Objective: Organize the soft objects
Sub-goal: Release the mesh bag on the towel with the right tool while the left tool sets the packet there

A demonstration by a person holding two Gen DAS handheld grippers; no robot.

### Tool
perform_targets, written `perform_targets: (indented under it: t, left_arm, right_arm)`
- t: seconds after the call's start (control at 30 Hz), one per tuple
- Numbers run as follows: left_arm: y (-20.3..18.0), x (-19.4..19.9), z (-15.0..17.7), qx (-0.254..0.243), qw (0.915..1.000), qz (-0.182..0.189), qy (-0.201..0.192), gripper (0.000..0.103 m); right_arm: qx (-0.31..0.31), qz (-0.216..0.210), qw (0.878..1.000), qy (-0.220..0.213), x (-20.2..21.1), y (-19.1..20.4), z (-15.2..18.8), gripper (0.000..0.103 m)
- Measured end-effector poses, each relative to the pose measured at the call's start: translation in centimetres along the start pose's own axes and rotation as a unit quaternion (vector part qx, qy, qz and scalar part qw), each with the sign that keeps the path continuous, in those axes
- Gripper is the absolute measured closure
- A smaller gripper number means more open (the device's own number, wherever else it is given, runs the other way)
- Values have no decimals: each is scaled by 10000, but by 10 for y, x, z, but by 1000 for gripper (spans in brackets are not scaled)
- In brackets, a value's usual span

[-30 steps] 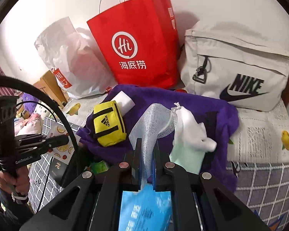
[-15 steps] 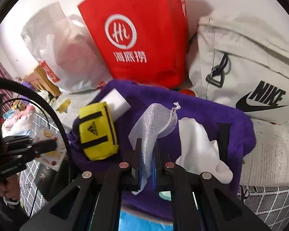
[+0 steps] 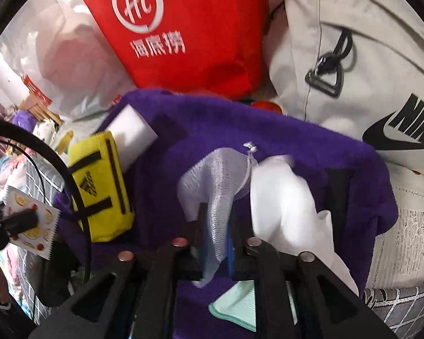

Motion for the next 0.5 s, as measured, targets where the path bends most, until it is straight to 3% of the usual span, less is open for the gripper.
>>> perform_targets:
  t: [0.03, 0.1, 0.2, 0.37, 0.5]
  left_arm:
    - [0, 0, 0, -20, 10000, -8, 4, 98]
    - [-1, -1, 0, -19, 10000, -27, 17, 98]
    - [-4, -5, 3, -24, 10000, 3, 88, 98]
    - [-9, -12, 6, -51, 9998, -8, 208, 98]
    - [-14, -14, 7, -112, 9996, -38, 272, 98]
  right_arm:
    - [10, -26, 10000, 56, -2, 0, 1, 83]
    - [23, -68, 9999, 158, -2, 0, 5, 60]
    - [62, -107, 9999, -26, 9, 5, 5, 40]
    - [172, 33, 9997, -186, 31, 11, 3, 26]
    - [135, 266, 9993, -241, 45, 6, 6, 25]
Point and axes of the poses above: each gripper's, at about its wrist camera, not at the fingertips, and x roughly against the way its jaws point, y to its left, z to its underside, the point moved 7 cm from there along -x, roughly the way its jaws point, and after that the axes turned 13 degrees about x, right-handed, at the moved point
